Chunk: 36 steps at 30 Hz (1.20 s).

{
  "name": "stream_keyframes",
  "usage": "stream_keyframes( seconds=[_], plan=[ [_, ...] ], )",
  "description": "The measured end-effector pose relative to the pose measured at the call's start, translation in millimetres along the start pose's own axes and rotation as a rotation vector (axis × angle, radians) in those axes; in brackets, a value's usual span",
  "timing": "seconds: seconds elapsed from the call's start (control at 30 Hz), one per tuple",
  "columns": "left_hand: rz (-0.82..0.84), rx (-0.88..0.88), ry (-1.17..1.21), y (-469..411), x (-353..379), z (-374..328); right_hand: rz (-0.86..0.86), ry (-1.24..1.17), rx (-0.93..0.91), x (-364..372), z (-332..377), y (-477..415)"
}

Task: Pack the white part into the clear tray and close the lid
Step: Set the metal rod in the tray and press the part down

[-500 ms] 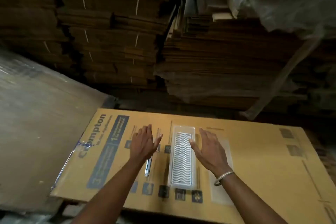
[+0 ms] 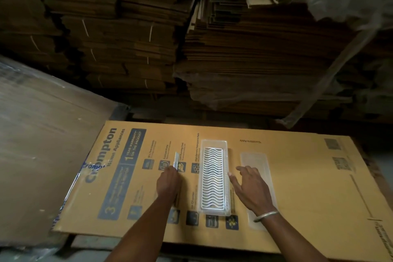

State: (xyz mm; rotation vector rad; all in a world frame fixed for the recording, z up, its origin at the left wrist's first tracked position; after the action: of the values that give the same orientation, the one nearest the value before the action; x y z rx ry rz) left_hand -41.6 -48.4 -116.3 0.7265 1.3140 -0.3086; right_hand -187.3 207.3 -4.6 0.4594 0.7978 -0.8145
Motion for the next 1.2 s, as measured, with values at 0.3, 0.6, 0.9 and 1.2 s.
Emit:
stream_keyframes(
  seconds=[0.3, 0.6, 0.9, 1.2],
  plan=[
    [0.057, -0.1, 0.295, -9.5, 21.5, 1.8, -0.045, -0.008, 0.002, -4.0, -6.2, -3.2],
    [0.035, -0.069, 0.493, -12.5, 22.1, 4.6, -0.058, -0.008, -0.02, -4.3, -6.6, -2.9],
    [0.117, 0.051, 1.337, 21.5, -36.7, -15.5, -0.082, -0.039, -0.039, -10.9, -2.9, -2.6],
    [0.081, 0.149, 1.244, 27.8, -64.2, -30.7, -0.08, -0.067, -0.068, -11.2, 6.8, -1.0]
  ],
)
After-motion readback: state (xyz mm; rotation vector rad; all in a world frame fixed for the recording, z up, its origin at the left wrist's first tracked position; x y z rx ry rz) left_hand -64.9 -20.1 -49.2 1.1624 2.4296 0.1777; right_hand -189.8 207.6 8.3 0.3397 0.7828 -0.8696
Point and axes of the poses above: each hand's wrist, its own y-axis away from the middle knuckle, its own x-axis out of the palm, z = x × y, the point moved 8 cm from there along -y, towards the middle knuckle, and after that the axes turned 15 degrees about -y, right-handed, at the moved point
